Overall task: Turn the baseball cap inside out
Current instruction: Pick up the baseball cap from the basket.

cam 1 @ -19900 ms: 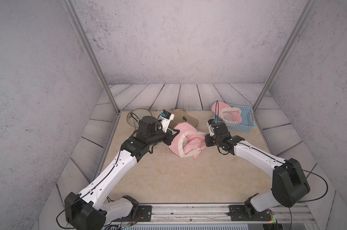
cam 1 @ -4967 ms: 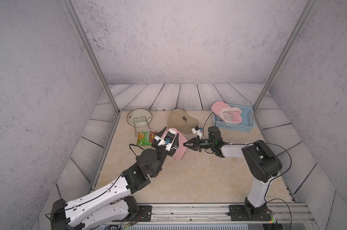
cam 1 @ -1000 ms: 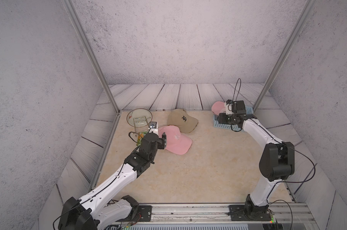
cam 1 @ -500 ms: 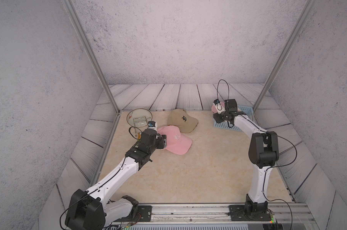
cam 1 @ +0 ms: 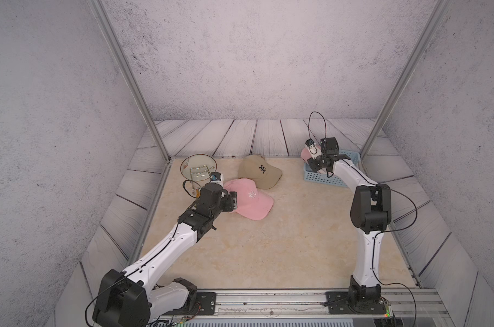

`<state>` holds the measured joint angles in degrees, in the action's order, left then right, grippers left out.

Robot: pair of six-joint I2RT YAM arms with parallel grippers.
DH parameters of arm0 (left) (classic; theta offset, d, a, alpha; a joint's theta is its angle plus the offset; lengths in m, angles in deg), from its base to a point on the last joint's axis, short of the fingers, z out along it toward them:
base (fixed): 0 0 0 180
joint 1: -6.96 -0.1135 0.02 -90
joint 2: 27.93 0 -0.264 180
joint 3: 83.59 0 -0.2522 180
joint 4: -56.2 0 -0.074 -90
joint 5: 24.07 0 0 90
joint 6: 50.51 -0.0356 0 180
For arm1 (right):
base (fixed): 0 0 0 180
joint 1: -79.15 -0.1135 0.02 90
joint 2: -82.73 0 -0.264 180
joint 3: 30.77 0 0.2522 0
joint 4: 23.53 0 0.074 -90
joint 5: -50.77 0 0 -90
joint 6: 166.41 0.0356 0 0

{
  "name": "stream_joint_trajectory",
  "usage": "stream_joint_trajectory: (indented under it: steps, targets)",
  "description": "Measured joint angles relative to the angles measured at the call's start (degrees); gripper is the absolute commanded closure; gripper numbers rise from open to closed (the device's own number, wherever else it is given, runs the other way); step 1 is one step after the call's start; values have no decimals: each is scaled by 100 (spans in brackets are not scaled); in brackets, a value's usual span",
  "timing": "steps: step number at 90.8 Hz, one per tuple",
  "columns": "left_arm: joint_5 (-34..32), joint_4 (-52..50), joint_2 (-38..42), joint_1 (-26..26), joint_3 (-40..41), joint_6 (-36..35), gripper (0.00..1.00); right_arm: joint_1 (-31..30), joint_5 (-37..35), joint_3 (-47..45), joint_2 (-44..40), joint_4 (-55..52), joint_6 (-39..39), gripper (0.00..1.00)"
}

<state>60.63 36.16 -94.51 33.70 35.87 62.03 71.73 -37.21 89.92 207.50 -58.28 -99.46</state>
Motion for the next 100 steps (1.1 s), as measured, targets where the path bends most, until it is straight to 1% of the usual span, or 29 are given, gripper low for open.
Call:
stream_joint_trajectory:
  steps: [34,42,47,55,69,72,79,83,91,97,100]
  targets:
    - [-2,0,0,0,0,0,25,9,-2,-68,7,-129,-20,54]
    - [-2,0,0,0,0,0,24,11,-2,-68,7,-168,-70,55]
    - [-2,0,0,0,0,0,25,11,-2,-66,13,-199,-98,58]
    - [-2,0,0,-2,0,0,25,11,0,-13,79,-256,-105,65]
    - [-4,0,0,0,0,0,25,28,2,282,452,-319,-98,71]
    - [-7,0,0,0,0,0,25,37,0,337,531,-332,-105,74]
    - [-7,0,0,0,0,0,25,63,-13,435,671,-321,-83,86]
    - [-7,0,0,0,0,0,25,76,-68,450,686,-315,-85,91]
    - [-7,0,0,0,0,-2,25,103,-181,439,684,-173,-98,97]
    - [-7,2,0,0,0,-2,25,118,-254,345,678,83,-131,100]
    - [-4,2,0,0,0,-2,25,120,-284,273,664,195,-149,100]
